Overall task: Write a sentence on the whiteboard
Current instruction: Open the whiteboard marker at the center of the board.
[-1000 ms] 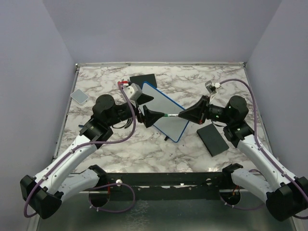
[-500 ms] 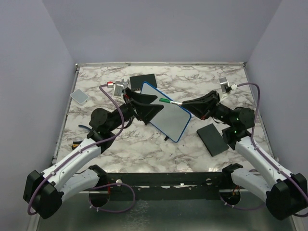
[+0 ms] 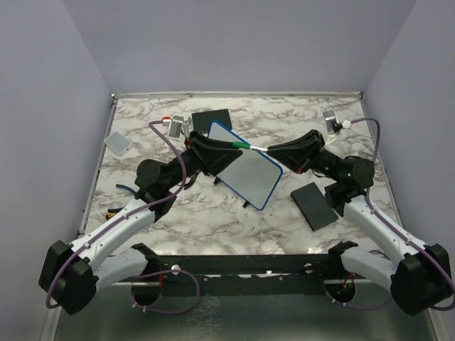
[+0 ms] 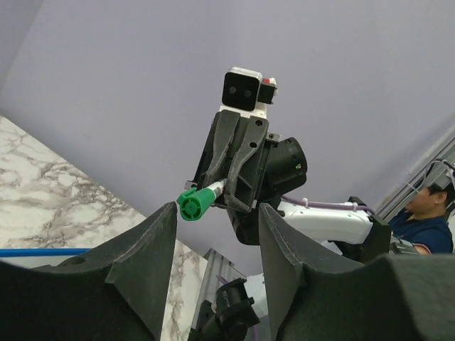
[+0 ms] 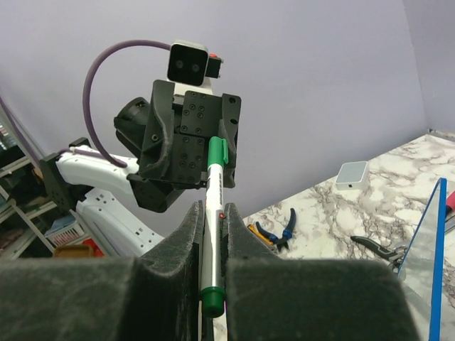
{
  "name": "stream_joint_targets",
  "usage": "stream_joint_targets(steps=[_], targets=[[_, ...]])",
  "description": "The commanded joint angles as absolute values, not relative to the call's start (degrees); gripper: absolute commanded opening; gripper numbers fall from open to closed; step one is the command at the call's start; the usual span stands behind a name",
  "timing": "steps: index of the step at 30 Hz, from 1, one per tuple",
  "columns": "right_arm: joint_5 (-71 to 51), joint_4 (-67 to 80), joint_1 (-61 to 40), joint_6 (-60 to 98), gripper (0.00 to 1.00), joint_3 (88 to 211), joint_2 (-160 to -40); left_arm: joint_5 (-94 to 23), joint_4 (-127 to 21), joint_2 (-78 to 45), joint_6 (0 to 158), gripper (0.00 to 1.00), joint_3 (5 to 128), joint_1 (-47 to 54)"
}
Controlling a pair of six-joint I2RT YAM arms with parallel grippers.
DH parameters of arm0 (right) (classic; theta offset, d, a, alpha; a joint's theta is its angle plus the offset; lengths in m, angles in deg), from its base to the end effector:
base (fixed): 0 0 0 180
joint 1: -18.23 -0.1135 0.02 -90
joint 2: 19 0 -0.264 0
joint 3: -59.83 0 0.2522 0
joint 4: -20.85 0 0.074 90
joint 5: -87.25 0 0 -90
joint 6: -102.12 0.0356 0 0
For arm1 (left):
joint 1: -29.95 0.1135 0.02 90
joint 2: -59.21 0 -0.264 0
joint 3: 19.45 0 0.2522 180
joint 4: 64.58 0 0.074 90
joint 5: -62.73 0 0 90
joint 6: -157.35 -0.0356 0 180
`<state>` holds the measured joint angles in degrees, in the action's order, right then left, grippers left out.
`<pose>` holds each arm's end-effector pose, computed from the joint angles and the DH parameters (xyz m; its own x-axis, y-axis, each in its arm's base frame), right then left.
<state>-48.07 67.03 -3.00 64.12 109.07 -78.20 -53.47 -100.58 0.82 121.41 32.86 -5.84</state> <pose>0.1895 0.1008 0.3552 -0.2829 0.4845 -0.8278 -0.9200 0.1070 0.3771 0.1727 -0.1439 0.3645 -0.4387 -0.5793 -0.6870 0.8178 0.0597 -0.5725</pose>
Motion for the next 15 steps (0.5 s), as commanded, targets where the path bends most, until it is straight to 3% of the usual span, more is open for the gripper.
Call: stream_joint_targets(steps=[1, 6, 11, 15], targets=[[-48.99, 64.30, -3.52, 61.86, 0.00, 111.18, -77.82, -55.22, -104.08, -0.42, 123.47, 0.48, 33.32, -5.73], [-50.02, 61.39, -3.69, 59.93, 0.00, 112.11, -77.72, -54.61, -104.17, -0.51, 123.05, 0.41, 32.95, -5.68], [-50.51, 59.22, -3.71, 58.74, 0.00, 112.68, -77.46, -53.93, -104.17, -0.88, 122.72, 0.25, 32.99, -5.71], [-51.73, 59.03, -3.72, 58.59, 0.00, 112.76, -77.62, -53.47, -104.17, -1.36, 123.15, 0.22, 32.99, -5.64]])
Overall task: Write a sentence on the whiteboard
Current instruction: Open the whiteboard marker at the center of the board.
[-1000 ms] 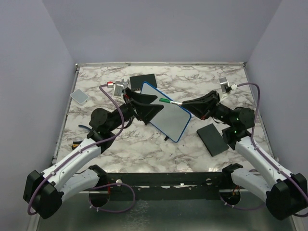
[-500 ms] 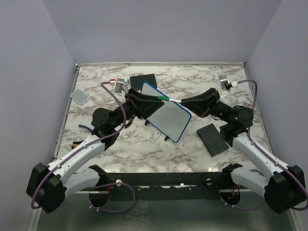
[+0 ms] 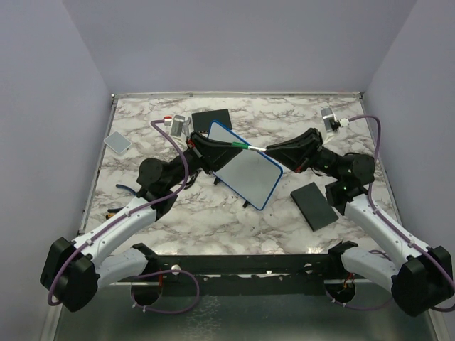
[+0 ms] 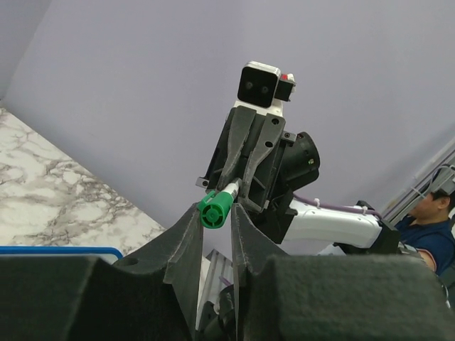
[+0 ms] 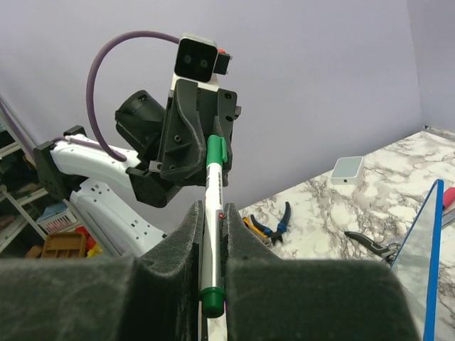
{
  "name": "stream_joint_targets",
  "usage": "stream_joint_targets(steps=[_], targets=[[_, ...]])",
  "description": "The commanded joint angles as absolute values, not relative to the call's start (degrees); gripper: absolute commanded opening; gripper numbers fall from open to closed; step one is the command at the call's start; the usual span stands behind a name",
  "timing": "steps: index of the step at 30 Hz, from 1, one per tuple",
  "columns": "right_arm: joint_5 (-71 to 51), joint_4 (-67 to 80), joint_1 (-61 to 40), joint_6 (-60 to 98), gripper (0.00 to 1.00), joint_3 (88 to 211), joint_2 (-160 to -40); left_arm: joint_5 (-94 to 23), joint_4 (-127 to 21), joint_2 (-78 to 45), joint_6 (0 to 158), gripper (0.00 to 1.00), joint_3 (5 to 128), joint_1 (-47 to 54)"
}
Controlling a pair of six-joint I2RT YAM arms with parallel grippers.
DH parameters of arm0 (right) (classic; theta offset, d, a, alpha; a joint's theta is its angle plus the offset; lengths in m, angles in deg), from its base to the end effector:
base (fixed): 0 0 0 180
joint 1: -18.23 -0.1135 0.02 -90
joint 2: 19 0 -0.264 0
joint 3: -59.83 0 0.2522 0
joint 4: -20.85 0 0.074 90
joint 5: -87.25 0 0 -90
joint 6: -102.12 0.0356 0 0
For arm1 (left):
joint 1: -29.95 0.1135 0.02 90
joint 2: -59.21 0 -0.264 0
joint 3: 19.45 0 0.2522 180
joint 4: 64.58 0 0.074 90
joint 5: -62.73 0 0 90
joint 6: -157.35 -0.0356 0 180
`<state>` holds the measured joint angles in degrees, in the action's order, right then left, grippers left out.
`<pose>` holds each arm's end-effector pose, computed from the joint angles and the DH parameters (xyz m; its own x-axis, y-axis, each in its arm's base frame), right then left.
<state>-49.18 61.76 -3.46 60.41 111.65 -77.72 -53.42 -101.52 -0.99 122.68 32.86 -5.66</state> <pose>0.1902 0.1034 0.3639 -0.2610 0.4499 -0.8541 -0.9288 0.1241 0.3492 0.1789 -0.1474 0.3594 -0.4629 -0.5765 -0.6733 0.8002 0.0550 -0.5972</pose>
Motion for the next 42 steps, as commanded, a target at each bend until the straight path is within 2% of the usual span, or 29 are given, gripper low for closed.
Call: stream_joint_targets(steps=[1, 4, 7, 14, 16, 21, 31, 42], targets=[[-52.05, 59.09, -3.68, 58.62, 0.00, 112.86, -77.62, -53.48, -104.17, -1.47, 123.30, 0.24, 33.06, -5.64], [-52.53, 58.95, -3.82, 58.36, 0.00, 112.71, -77.52, -53.31, -104.17, -1.74, 123.59, 0.27, 33.24, -5.65], [-52.88, 58.64, -3.77, 58.13, 0.00, 112.79, -77.54, -52.63, -104.17, -1.78, 123.74, 0.35, 33.01, -5.65], [-53.48, 58.47, -3.82, 58.03, 0.00, 112.88, -77.45, -51.62, -104.64, -1.87, 124.22, 0.35, 32.80, -5.66], [-53.42, 58.38, -3.89, 57.93, 0.00, 112.85, -77.36, -51.70, -104.98, -1.96, 124.41, 0.30, 32.75, -5.64], [-52.00, 58.00, -3.89, 57.77, 0.00, 112.54, -77.08, -51.98, -105.40, -1.96, 124.65, 0.01, 32.62, -5.64], [-45.22, 55.95, -3.85, 56.06, 0.00, 109.54, -72.21, -48.48, -104.97, 1.66, 126.48, 0.00, 29.78, -0.74], [-48.01, 59.20, -3.74, 57.73, 0.00, 109.09, -71.67, -51.00, -106.78, 3.78, 131.71, 0.00, 28.35, 6.74]])
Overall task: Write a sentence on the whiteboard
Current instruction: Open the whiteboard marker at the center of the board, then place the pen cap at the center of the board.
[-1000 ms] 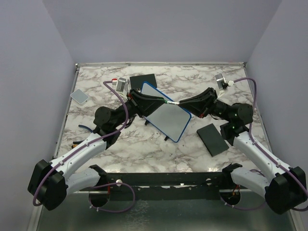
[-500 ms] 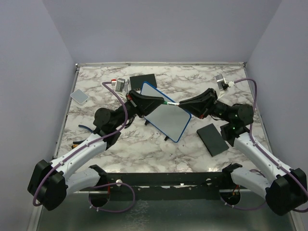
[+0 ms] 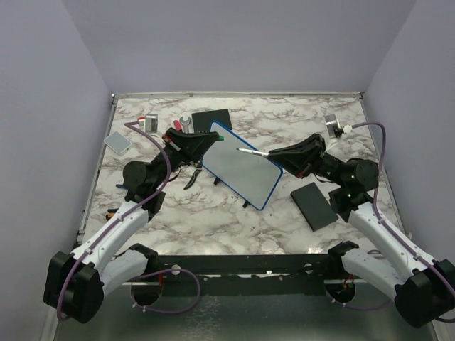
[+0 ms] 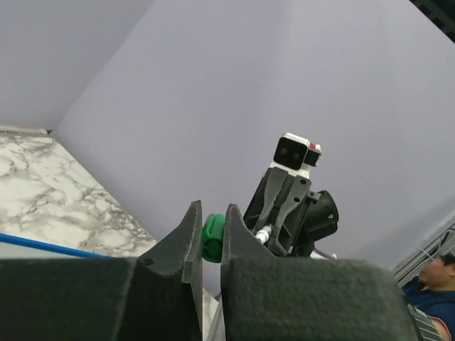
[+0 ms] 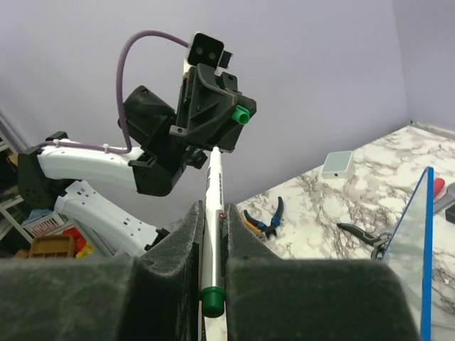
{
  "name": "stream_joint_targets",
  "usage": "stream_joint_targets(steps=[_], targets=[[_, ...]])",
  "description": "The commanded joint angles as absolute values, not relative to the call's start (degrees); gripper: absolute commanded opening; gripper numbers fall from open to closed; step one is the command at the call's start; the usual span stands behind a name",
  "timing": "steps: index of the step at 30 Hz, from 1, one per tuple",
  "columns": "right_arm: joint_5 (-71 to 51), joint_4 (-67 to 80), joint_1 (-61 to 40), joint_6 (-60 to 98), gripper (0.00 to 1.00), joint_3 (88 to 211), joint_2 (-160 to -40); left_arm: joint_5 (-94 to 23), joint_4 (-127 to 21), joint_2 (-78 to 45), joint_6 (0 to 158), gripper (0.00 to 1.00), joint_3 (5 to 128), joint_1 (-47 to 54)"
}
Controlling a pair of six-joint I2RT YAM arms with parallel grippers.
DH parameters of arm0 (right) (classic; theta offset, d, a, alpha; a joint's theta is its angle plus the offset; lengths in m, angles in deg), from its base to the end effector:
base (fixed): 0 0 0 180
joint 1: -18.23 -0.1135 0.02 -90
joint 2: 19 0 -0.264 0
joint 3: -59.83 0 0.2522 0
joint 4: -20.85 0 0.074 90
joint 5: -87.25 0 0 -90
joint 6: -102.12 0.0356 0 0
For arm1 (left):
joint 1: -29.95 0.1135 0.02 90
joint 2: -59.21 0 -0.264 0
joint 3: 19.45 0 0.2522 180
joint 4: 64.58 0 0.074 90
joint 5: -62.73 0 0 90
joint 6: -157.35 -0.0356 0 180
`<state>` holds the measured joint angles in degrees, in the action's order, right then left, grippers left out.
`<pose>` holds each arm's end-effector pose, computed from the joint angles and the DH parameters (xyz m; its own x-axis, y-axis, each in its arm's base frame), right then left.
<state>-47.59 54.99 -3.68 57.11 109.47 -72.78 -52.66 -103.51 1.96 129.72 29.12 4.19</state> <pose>0.1776 0.0985 0.3579 -0.2595 0.4360 -0.8617 -0.9158 0.1722 0.3629 0.1899 -0.1086 0.3510 -0.4330 -0.6798 -0.5920 0.7388 0.1087 -0.6651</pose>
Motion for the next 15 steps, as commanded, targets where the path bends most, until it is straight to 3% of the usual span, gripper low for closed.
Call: stream_joint_targets(steps=[1, 10, 12, 15], targets=[[-48.09, 59.28, -3.74, 57.84, 0.00, 109.16, -71.58, -51.19, -106.93, 4.02, 132.07, 0.00, 28.19, 7.45], [-43.82, 49.58, -3.74, 52.01, 0.00, 110.47, -67.24, -52.65, -105.14, 6.59, 130.54, 0.00, 25.10, 12.06], [-40.40, 45.22, -3.73, 49.47, 0.00, 110.82, -65.15, -49.55, -93.94, 9.06, 122.64, 0.00, 24.49, 12.37], [-35.69, 35.99, -3.74, 43.89, 0.01, 112.66, -61.93, -36.89, -65.67, 12.54, 111.15, 0.00, 26.12, 12.30]])
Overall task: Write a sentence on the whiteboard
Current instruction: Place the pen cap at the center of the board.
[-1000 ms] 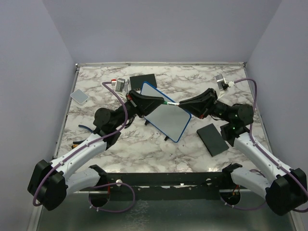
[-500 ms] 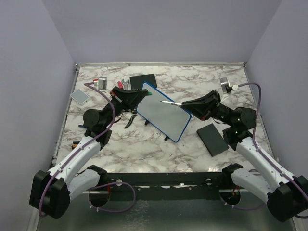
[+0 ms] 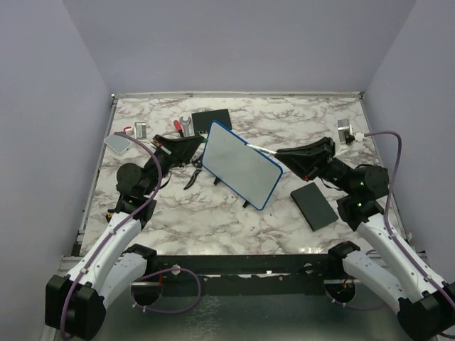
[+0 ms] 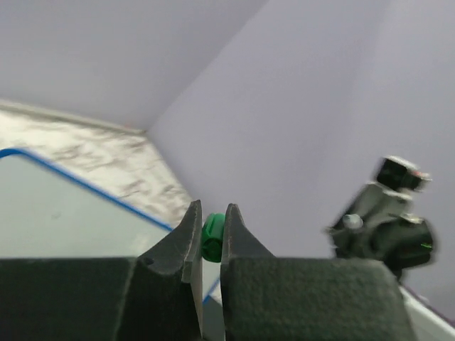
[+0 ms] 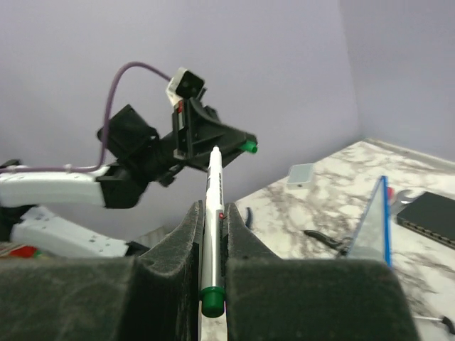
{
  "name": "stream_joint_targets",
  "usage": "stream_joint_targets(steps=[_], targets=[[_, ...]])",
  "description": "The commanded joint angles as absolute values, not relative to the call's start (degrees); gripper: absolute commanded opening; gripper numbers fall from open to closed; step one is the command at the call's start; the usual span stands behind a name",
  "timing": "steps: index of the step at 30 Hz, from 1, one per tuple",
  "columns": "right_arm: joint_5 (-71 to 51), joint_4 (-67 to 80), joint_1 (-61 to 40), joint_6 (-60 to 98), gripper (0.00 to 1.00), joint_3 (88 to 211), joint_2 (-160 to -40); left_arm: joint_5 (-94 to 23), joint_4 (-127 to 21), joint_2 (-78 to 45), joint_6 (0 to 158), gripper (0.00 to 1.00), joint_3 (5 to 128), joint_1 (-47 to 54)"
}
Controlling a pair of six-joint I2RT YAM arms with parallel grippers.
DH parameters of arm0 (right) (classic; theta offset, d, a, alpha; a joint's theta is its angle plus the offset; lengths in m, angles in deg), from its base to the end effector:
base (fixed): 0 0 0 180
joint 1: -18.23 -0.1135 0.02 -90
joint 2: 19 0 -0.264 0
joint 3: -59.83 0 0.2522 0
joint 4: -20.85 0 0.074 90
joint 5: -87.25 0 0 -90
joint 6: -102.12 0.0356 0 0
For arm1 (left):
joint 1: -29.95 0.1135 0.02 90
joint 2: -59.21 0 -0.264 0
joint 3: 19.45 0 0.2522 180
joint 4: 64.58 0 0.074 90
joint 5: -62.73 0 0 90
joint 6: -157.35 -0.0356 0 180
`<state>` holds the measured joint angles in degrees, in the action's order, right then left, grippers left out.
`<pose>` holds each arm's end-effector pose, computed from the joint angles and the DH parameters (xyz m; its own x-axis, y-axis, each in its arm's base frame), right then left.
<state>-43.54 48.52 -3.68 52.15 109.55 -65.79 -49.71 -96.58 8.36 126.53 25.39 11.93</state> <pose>0.1565 0.0880 0.3702 -0.1556 0.4623 -0.8730 -0.9196 0.2550 0.2990 0.1862 -0.0749 0.3387 -0.3122 -0.7331 -0.6042 0.6715 0.2795 -0.6862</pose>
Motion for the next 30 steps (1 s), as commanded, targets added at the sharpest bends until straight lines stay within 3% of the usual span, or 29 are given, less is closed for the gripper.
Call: stream_joint_targets(steps=[1, 4, 7, 20, 26, 28, 30], targets=[[-34.45, 33.29, -3.69, 42.17, 0.01, 113.43, -61.02, -33.80, -57.11, 12.96, 108.63, 0.00, 26.88, 12.29], [-30.46, 24.49, -3.73, 37.28, 0.01, 116.04, -59.15, -30.76, -41.81, 13.25, 106.19, 0.00, 27.43, 12.37], [-27.85, 20.24, -3.74, 34.20, 0.01, 116.87, -58.09, -33.16, -35.58, 12.27, 108.18, 0.00, 25.86, 12.33], [-21.10, 15.16, -3.73, 31.71, 0.01, 115.08, -55.54, -31.26, -31.37, 5.78, 115.96, 0.00, 15.54, 12.37], [-19.37, 13.33, -3.74, 30.51, 0.01, 114.69, -54.34, -30.68, -31.49, 0.63, 116.32, 0.12, 15.36, 12.37], [-19.21, 12.78, -3.72, 30.25, 0.01, 114.76, -54.17, -31.01, -31.52, -1.24, 116.10, 0.20, 15.69, 12.36], [-18.55, 12.36, -3.74, 29.87, 0.01, 114.69, -53.95, -31.13, -31.41, -2.49, 115.52, 0.35, 16.30, 12.37]])
